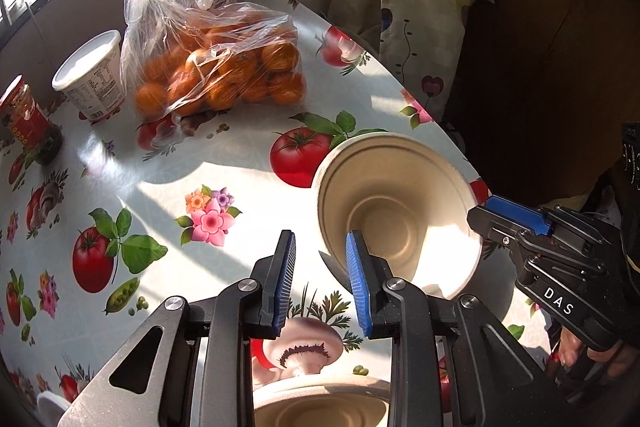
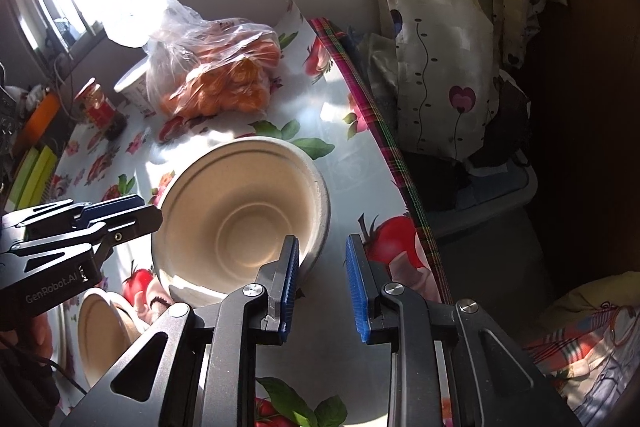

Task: Organize plates and bowls

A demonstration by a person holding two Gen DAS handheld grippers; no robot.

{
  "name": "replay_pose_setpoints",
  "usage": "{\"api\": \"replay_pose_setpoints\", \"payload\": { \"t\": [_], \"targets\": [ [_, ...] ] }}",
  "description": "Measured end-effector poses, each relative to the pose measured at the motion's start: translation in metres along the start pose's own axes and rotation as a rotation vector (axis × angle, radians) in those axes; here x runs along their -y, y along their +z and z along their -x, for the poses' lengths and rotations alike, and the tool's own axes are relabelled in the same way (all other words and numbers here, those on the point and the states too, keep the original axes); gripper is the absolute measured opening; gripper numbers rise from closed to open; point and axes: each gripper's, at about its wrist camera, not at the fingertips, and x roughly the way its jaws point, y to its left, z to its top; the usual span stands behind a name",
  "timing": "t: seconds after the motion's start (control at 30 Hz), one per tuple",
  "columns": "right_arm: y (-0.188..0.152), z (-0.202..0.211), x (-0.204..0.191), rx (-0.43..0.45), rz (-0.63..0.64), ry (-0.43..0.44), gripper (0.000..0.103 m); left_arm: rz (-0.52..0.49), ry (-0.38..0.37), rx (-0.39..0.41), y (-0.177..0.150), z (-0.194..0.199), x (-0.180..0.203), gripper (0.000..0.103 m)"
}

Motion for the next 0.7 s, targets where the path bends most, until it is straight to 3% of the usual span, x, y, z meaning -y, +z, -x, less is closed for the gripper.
{"api": "replay_pose_setpoints", "payload": {
  "t": [0.1,0.17,0.33,0.7],
  "targets": [
    [-0.0003,-0.0024,-0.0008,-0.006,0.001,0.001,0.019,0.006,-0.003,-0.005,0.0001,-0.0025,-0.001,0.027],
    [-0.0003,-0.0036,-0.0007,-0.009,0.0,0.003,0.016,0.001,-0.003,-0.015,-0.0004,-0.0049,-0.0004,0.019],
    [-0.0006,-0.0044,-0.0024,-0.012,0.002,0.011,0.014,-0.006,-0.005,-0.02,-0.0015,-0.0077,0.001,0.012],
    [0.0001,-0.0033,-0.0033,-0.01,0.003,0.011,0.013,-0.01,0.013,-0.016,-0.0015,-0.0086,0.0019,0.011]
  ]
}}
